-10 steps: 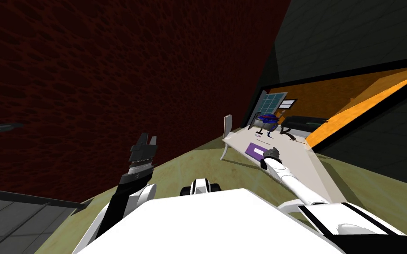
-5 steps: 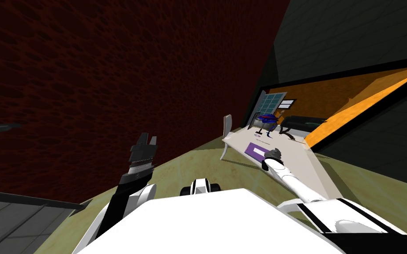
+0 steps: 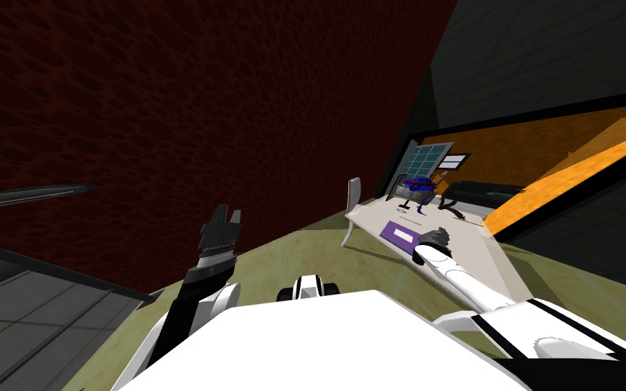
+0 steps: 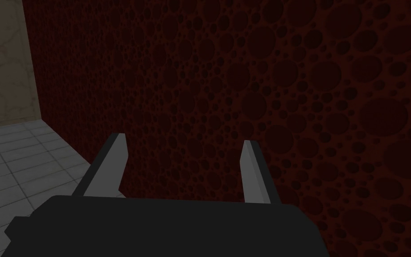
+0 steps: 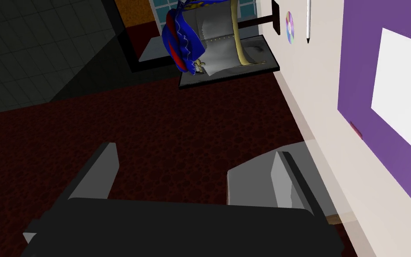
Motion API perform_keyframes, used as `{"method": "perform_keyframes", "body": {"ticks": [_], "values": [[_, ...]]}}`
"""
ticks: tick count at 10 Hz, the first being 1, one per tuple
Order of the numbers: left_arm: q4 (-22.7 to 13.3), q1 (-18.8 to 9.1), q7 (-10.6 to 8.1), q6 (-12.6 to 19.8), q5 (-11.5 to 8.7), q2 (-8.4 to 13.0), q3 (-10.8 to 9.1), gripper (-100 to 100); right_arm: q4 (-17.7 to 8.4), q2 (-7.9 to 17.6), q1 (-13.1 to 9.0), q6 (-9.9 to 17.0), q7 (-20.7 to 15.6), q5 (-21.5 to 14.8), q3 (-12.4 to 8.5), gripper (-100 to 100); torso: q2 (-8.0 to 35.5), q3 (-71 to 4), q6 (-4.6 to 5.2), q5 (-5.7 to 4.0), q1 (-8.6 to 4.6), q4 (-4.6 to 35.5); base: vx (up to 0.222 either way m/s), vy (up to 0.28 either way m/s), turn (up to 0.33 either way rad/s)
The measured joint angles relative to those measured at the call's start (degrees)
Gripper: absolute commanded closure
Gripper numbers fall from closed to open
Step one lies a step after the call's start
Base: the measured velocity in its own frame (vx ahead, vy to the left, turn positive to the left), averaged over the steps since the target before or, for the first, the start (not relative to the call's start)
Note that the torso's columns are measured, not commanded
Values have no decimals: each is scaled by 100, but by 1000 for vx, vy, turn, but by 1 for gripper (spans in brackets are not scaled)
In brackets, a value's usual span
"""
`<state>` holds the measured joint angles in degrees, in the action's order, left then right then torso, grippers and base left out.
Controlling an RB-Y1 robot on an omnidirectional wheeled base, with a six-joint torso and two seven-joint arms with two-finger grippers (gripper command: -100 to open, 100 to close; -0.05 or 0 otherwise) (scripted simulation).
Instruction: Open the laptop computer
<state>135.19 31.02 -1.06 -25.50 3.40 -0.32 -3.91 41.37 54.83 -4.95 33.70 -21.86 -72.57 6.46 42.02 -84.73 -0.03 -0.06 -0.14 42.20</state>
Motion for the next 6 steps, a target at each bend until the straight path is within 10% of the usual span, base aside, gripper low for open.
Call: {"method": "perform_keyframes", "body": {"ticks": [1, 6], "values": [[0, 0, 0, 0, 0, 0, 0, 0, -20, 2, -8, -3, 47, -16, 9, 0, 11, 6, 2, 2, 5, 3, 0, 0, 0], [0, 0, 0, 0, 0, 0, 0, 0, -18, 2, -7, -3, 43, -14, 8, 0, 28, 17, 3, 6, 15, 9, 0, 0, 0]]}}
